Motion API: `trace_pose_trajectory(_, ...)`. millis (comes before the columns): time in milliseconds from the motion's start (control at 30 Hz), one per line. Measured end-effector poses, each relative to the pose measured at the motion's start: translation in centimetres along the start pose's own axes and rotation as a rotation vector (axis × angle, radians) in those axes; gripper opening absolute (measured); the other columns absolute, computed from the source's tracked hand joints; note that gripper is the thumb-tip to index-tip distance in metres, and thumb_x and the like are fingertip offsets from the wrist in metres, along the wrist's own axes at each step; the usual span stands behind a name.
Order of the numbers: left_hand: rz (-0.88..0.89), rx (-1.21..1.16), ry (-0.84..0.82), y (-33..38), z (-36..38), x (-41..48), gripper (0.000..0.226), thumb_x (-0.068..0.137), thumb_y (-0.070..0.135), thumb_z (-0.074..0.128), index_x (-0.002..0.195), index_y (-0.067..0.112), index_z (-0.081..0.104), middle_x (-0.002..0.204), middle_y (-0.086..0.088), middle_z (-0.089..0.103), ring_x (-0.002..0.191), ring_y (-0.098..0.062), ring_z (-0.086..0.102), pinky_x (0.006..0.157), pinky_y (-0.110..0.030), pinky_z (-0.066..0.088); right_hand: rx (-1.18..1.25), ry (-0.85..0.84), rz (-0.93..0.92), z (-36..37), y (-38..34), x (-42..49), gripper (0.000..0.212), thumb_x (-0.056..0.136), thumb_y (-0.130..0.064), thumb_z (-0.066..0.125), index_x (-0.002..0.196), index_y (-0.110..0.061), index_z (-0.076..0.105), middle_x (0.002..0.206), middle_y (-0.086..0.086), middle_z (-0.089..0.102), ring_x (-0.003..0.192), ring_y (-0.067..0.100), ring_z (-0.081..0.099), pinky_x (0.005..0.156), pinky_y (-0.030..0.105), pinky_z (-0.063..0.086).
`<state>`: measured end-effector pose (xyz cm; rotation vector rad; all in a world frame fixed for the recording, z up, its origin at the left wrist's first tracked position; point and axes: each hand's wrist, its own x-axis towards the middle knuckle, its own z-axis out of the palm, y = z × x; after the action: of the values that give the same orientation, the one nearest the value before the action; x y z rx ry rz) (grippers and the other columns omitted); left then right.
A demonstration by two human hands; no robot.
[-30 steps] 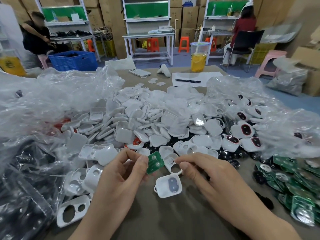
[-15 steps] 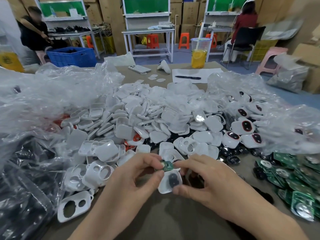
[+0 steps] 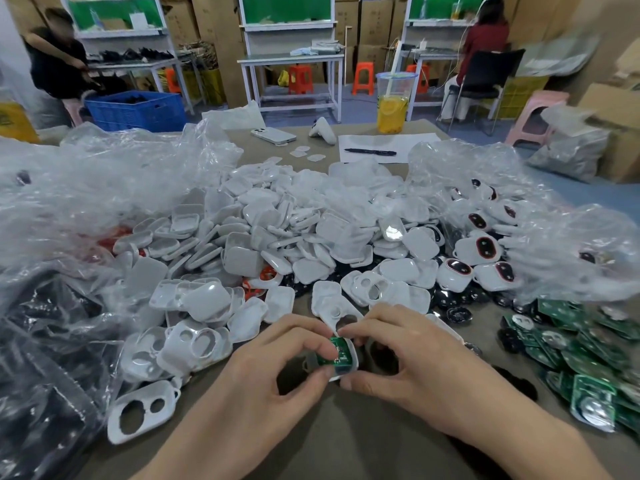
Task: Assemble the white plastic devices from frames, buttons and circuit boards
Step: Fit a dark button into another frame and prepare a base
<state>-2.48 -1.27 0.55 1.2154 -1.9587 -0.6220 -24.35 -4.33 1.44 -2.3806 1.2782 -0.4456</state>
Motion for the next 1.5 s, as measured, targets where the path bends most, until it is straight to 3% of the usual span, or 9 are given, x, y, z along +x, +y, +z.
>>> trace_pose_trajectory(267,0.065,0.077,-0.045,-0.2,0.1,0.0,0.015,0.089,0.025,0.071,0.096,0.038,0.068,0.118,0.019,0.064,0.104,-0.001,0.065,0.086,-0.016,0.047,0.01,-0.025,0.017,0.1,0.3,0.1,0.055,0.08,-0.07,0.06,0.129,-0.045,0.056,0.11,-0.029,0.046,0.111,-0.011,0.038,0.093,0.004,0.027)
trace_pose_trajectory(533,0.053,0.056,-0.081,-0.5,0.2,0.0,0.011,0.091,0.03,0.068,0.097,0.04,0.069,0.12,0.022,0.063,0.109,0.0,0.064,0.09,-0.009,0.042,0.016,-0.038,0.026,-0.1,0.2,0.2,0.051,0.082,-0.067,0.063,0.128,-0.045,0.056,0.111,-0.028,0.046,0.112,-0.01,0.037,0.094,0.005,0.027)
trace_pose_trajectory(900,0.055,0.118,-0.109,-0.8,0.2,0.0,0.008,0.092,0.039,0.064,0.098,0.043,0.067,0.122,0.029,0.061,0.12,0.001,0.056,0.095,-0.01,0.04,0.046,-0.044,0.027,0.0,0.5,0.1,0.053,0.081,-0.066,0.065,0.129,-0.046,0.056,0.112,-0.033,0.044,0.114,-0.015,0.034,0.094,0.002,0.026)
trace_pose_trajectory(1033,0.053,0.149,-0.11,-0.7,0.3,0.0,0.009,0.093,0.037,0.062,0.098,0.041,0.069,0.12,0.031,0.061,0.122,0.0,0.053,0.096,-0.011,0.039,0.034,-0.04,0.024,0.1,0.6,0.2,0.055,0.081,-0.067,0.064,0.13,-0.047,0.054,0.111,-0.03,0.046,0.113,-0.01,0.039,0.095,0.007,0.03)
trace_pose_trajectory(1333,0.021,0.166,-0.012,0.2,-0.3,-0.1,0.022,0.096,0.046,0.05,0.096,0.037,0.07,0.117,0.027,0.06,0.119,-0.006,0.055,0.094,-0.011,0.037,0.089,0.001,0.016,-0.1,0.3,-0.1,0.036,0.079,-0.061,0.072,0.107,-0.052,0.051,0.112,-0.033,0.047,0.107,-0.007,0.045,0.084,0.005,0.032)
trace_pose_trajectory(1500,0.031,0.22,-0.043,0.2,-0.3,-0.2,0.021,0.095,0.045,0.05,0.097,0.038,0.07,0.113,0.027,0.059,0.115,-0.007,0.057,0.093,-0.015,0.04,0.081,0.003,0.0,-0.2,0.3,-0.3,0.031,0.082,-0.059,0.071,0.107,-0.048,0.056,0.114,-0.031,0.048,0.108,-0.008,0.044,0.085,0.003,0.03)
